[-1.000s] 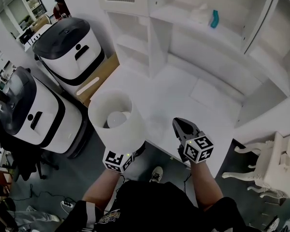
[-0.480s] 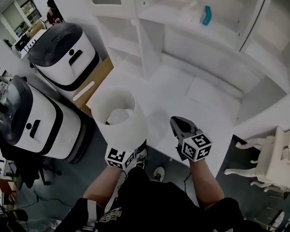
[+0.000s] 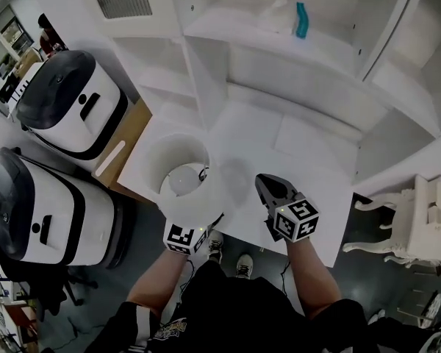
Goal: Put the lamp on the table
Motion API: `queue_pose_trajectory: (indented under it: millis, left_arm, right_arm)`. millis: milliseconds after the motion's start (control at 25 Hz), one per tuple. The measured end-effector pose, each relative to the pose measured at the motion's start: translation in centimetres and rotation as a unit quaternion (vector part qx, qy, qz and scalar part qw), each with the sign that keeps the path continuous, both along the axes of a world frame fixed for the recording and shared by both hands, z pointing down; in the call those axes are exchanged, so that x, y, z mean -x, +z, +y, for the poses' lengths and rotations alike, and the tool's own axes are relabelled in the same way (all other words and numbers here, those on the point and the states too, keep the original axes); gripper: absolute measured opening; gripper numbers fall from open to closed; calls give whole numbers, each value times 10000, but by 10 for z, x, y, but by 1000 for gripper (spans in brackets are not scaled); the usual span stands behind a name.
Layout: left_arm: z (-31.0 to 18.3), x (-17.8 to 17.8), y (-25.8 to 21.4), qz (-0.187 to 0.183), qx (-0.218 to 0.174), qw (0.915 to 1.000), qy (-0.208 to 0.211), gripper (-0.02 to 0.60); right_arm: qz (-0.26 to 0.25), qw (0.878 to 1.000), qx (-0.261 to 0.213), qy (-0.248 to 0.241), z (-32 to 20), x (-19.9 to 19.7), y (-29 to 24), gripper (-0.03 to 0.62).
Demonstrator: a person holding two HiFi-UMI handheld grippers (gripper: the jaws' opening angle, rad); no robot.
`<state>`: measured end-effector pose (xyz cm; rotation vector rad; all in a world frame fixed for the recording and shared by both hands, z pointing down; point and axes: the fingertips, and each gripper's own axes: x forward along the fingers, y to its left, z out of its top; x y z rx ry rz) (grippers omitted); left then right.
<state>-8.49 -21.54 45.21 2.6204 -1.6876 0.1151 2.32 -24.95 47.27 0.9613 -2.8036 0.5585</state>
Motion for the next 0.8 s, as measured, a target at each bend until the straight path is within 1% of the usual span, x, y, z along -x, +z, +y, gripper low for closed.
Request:
queue_pose_trajectory:
  millis: [520, 800]
  left_arm:
    - [-85, 9, 27, 77, 138, 9981, 591, 94]
    - [-125, 5, 48, -110, 67, 9967, 803, 94]
  right_arm:
    - [170, 9974, 217, 668, -55, 5, 28, 25]
    - [267, 9953, 192, 914, -85, 5, 40, 25]
